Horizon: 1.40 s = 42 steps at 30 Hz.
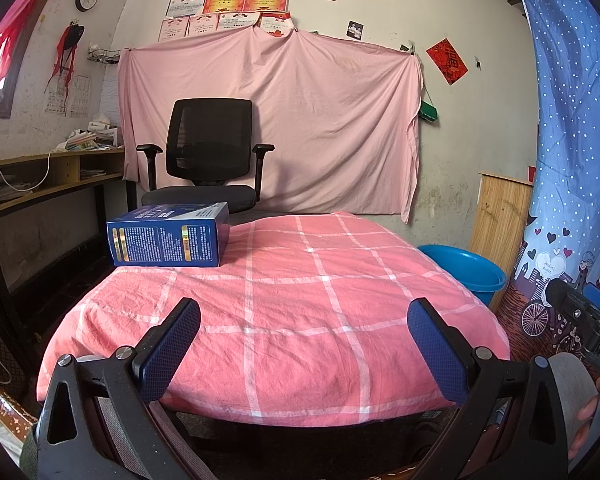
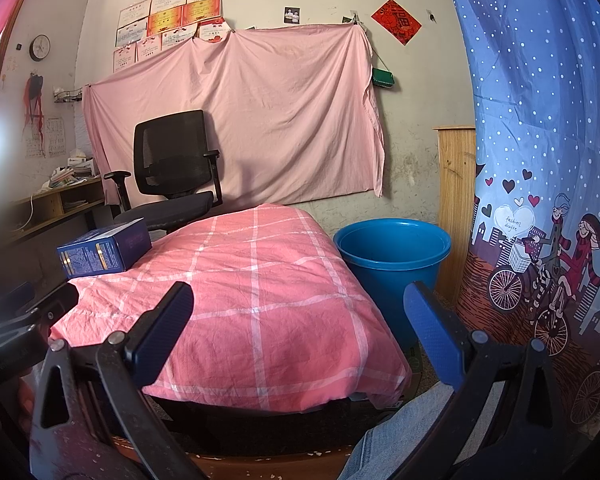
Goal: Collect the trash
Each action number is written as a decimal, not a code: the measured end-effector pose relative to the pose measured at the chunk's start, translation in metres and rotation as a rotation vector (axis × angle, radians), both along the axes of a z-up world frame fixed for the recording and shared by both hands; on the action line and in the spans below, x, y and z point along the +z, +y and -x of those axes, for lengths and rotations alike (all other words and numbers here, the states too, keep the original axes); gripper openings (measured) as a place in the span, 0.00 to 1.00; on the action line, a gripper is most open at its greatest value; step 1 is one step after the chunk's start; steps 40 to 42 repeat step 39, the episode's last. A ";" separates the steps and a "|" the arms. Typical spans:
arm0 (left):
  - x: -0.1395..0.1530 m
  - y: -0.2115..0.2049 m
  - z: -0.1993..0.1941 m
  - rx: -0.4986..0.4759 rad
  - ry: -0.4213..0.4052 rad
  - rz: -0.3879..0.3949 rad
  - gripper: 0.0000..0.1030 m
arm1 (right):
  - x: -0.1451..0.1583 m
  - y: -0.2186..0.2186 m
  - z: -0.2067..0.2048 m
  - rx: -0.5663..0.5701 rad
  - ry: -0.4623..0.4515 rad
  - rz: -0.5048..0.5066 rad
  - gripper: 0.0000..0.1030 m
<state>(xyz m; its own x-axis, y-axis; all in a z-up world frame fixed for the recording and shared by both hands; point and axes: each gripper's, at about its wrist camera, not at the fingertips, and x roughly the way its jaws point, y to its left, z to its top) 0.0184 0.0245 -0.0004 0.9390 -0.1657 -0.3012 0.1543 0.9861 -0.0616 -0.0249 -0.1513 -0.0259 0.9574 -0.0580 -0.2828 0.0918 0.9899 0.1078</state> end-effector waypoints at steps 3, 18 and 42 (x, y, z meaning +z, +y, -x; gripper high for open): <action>0.000 0.000 0.000 -0.001 -0.001 0.001 0.98 | 0.000 -0.001 0.000 0.000 0.000 0.000 1.00; 0.000 0.001 0.001 0.000 -0.001 -0.001 0.98 | 0.000 0.001 0.000 0.000 0.000 -0.002 1.00; -0.006 -0.001 0.000 0.018 0.002 -0.047 0.98 | 0.000 0.002 0.000 -0.001 -0.002 -0.003 1.00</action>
